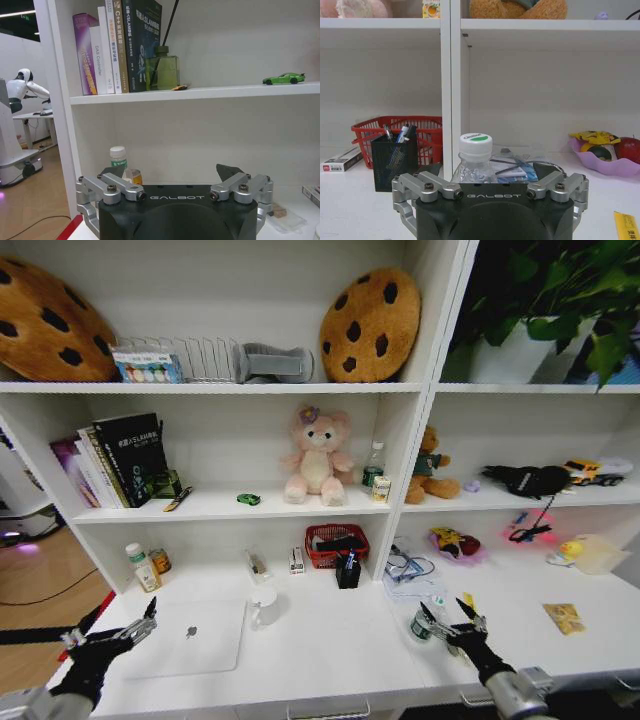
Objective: Organize the objects on the table.
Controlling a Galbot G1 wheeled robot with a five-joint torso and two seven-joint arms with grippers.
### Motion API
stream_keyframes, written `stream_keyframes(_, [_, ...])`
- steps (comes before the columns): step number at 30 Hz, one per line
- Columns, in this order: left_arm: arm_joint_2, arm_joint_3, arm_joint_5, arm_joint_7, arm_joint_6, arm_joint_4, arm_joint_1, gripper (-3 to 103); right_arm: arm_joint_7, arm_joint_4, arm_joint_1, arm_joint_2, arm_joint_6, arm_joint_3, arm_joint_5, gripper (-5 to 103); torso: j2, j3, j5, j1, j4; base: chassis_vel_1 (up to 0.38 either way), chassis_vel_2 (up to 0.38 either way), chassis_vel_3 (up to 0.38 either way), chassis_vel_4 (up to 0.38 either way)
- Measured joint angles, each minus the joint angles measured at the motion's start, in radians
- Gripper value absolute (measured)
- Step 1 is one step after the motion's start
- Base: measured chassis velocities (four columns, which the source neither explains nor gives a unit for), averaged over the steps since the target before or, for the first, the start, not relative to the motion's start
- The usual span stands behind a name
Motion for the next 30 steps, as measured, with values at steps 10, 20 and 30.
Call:
stream_keyframes(10, [0.0,0.0,0.0,0.0,0.0,0.0,0.0,100,0.0,-0.016,0.046,-0.011,-0.014,-0.035,-0.008,86,0.0,0.0,-0.0003,0.0,0.0,0.0,0.0,0.0,0.0])
stream_keyframes(20, [0.0,0.0,0.0,0.0,0.0,0.0,0.0,100,0.002,-0.005,0.04,0.001,-0.004,-0.04,-0.027,48,0.0,0.0,-0.0002,0.0,-0.0001,0.0,0.0,0.0,0.0])
stream_keyframes(30, [0.0,0.0,0.0,0.0,0.0,0.0,0.0,100,-0.009,0.009,0.027,0.01,0.002,-0.02,-0.018,26,0.0,0.0,0.0003,0.0,-0.0001,0.0,0.0,0.0,0.0])
